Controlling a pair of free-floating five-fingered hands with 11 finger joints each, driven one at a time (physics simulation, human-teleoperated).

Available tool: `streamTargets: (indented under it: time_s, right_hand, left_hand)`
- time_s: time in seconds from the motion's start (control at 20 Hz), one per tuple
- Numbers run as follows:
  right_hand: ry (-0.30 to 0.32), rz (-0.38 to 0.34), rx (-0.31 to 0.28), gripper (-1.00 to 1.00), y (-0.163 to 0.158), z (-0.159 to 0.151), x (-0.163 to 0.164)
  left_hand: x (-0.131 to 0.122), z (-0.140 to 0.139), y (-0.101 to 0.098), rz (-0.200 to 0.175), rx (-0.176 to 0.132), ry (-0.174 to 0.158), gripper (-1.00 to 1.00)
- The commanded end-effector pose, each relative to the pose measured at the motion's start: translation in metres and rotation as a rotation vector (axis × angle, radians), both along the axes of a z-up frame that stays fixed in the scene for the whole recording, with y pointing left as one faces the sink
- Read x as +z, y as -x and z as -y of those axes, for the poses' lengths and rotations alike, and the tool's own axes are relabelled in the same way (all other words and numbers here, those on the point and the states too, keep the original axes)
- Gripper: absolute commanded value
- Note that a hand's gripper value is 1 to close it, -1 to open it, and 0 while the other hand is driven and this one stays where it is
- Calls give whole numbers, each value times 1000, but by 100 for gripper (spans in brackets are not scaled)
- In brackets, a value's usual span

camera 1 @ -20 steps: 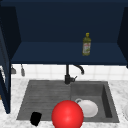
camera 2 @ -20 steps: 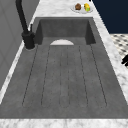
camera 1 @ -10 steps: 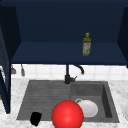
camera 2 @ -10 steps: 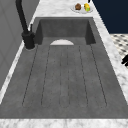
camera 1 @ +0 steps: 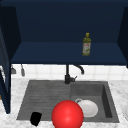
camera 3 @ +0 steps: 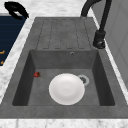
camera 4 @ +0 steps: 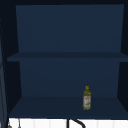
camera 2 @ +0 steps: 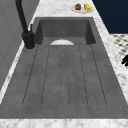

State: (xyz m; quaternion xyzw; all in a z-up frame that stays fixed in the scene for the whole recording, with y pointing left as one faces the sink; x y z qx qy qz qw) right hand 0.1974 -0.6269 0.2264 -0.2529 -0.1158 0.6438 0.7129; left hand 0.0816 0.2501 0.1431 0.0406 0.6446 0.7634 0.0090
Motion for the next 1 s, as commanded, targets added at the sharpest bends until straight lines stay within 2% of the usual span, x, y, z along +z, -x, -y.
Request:
streamTargets:
  time_s: [0.0,0.25,0.95]
  right_hand:
    - [0,8,0,-100,-12,-1,-2]
    - [9,4,-22,-100,-16,-6,-27]
    - [26,1,-38,-100,-56,-25,-77]
  left_hand:
    - [0,0,0,0,0,0,0]
    - [0,0,0,0,0,0,0]
    - [0,0,0,0,0,0,0]
